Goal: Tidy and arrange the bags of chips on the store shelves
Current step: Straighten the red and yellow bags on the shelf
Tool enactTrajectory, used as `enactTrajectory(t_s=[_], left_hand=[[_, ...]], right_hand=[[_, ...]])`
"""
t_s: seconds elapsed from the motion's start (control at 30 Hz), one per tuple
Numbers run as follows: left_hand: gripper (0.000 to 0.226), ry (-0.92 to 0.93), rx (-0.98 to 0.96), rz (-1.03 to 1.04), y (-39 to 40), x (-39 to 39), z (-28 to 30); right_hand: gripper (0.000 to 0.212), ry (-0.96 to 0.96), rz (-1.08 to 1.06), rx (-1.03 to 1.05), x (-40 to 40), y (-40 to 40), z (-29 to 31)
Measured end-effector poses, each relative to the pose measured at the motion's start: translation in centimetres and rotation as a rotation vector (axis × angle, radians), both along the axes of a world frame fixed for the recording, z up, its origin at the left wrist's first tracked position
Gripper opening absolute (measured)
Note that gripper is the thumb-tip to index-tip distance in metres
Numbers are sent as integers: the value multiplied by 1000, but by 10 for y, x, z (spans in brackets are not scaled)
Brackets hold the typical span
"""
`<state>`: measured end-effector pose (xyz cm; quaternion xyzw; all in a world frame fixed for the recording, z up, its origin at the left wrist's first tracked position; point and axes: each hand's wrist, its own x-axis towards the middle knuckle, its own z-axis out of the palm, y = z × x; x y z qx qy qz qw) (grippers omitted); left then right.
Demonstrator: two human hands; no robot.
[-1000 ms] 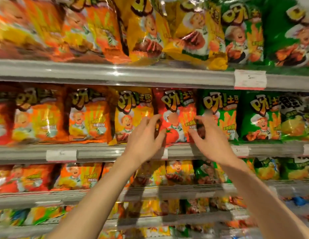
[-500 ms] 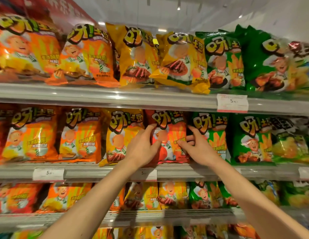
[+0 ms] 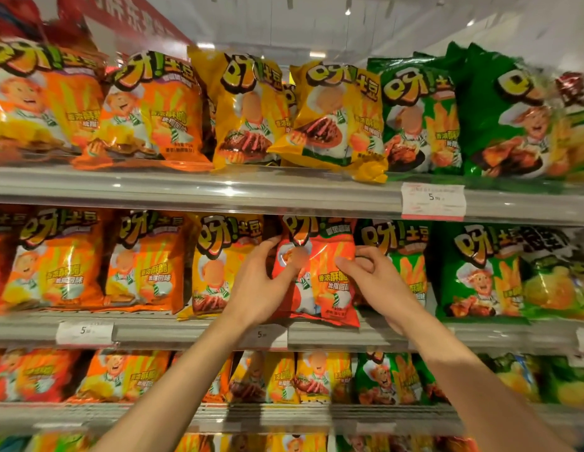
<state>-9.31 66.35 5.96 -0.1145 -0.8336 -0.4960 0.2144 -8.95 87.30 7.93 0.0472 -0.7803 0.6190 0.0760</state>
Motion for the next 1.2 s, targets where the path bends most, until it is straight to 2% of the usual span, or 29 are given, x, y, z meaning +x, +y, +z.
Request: enactTrajectory(t_s=[0.2, 0.43, 0.63, 0.7, 0.83, 0.9, 1.03, 1.2], left_hand=[[54, -63, 104, -66, 13, 15, -3], [51, -123, 236, -75, 14, 46, -26], [44, -149, 302, -126, -15, 81, -38], [45, -144, 313, -125, -34, 92, -44], [43, -147, 316, -154, -91, 124, -54], [41, -134, 322, -139, -129, 139, -60], [41, -131, 323, -79, -215, 164, -66], [42, -130, 364, 13, -314, 187, -56]], right_hand=[[28, 5, 70, -143, 6, 14, -9], [24, -49, 71, -241, 29, 6, -36], [21, -63, 38, -246, 70, -24, -60], [19, -68, 19, -253, 87, -44, -63], [29, -56, -6, -243, 119, -99, -70], [22, -62, 0, -228, 133, -135, -74], [17, -71, 71, -199, 152, -216, -80], [27, -74, 197, -180, 149, -318, -73]])
